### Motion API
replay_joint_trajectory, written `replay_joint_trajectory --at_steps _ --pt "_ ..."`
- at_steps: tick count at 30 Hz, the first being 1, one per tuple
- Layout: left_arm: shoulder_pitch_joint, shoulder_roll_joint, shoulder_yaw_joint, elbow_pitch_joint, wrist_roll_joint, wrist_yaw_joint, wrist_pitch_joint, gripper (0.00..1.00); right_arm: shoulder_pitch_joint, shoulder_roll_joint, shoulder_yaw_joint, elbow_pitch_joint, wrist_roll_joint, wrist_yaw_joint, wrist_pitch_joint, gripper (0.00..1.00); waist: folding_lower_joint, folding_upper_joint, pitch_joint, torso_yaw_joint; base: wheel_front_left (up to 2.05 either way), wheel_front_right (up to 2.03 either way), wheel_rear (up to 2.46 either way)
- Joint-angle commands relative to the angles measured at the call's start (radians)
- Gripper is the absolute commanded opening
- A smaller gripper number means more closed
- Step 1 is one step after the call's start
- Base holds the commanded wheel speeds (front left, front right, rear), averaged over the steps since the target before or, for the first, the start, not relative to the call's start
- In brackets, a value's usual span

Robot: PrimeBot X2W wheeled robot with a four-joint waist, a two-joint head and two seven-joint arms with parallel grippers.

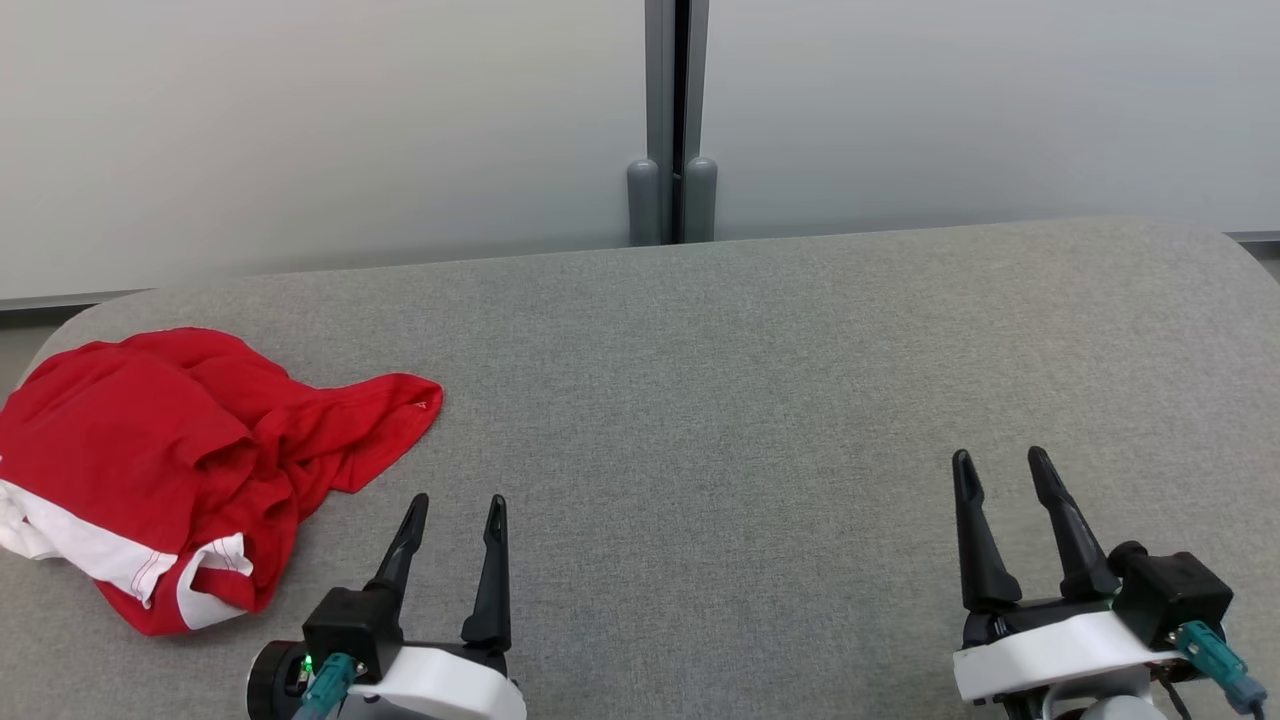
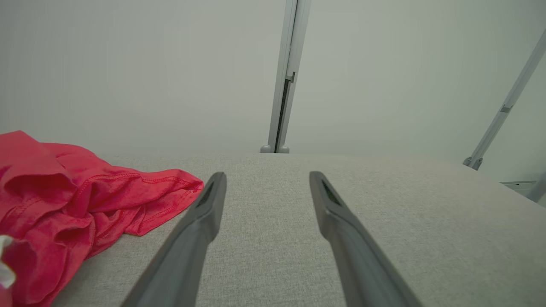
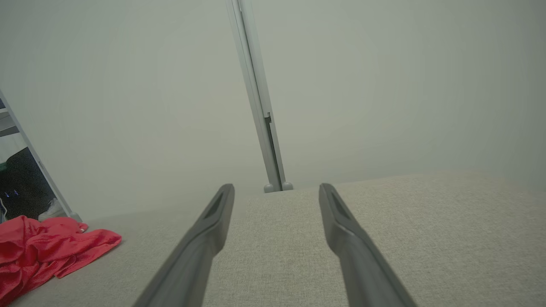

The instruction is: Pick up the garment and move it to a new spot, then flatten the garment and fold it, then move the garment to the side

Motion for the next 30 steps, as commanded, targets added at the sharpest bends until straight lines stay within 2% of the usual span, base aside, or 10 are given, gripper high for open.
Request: replay_joint_trajectory --at_steps 1,5,13,21,30 --pt "0.002 0.004 -0.003 0.004 0.017 0.010 -0.006 1.00 -0.010 -0.003 0.004 0.004 -0.014 0.003 -0.009 1.00 -0.0001 0.0000 0.000 -0.001 0.00 0.00 0.00" --pt "-0.008 0.004 -0.016 0.025 0.040 0.023 -0.014 1.00 -0.016 -0.004 0.017 0.036 -0.046 0.003 -0.016 1.00 -0.0001 0.0000 -0.005 -0.001 0.00 0.00 0.00" --pt "-0.008 0.004 -0.016 0.033 0.020 0.031 -0.012 1.00 -0.022 -0.003 0.021 0.067 -0.034 0.003 -0.014 1.00 -0.0001 0.0000 -0.010 0.004 0.00 0.00 0.00" --pt "-0.006 0.004 -0.024 0.038 0.026 0.025 -0.012 1.00 -0.024 -0.003 0.020 0.082 -0.026 0.003 -0.014 1.00 -0.0001 0.0000 -0.014 0.010 0.00 0.00 0.00" --pt "-0.009 0.004 -0.009 0.040 0.022 0.033 -0.012 1.00 -0.009 -0.003 0.041 0.083 -0.008 0.003 -0.014 1.00 -0.0001 0.0000 -0.017 0.080 0.00 0.00 0.00"
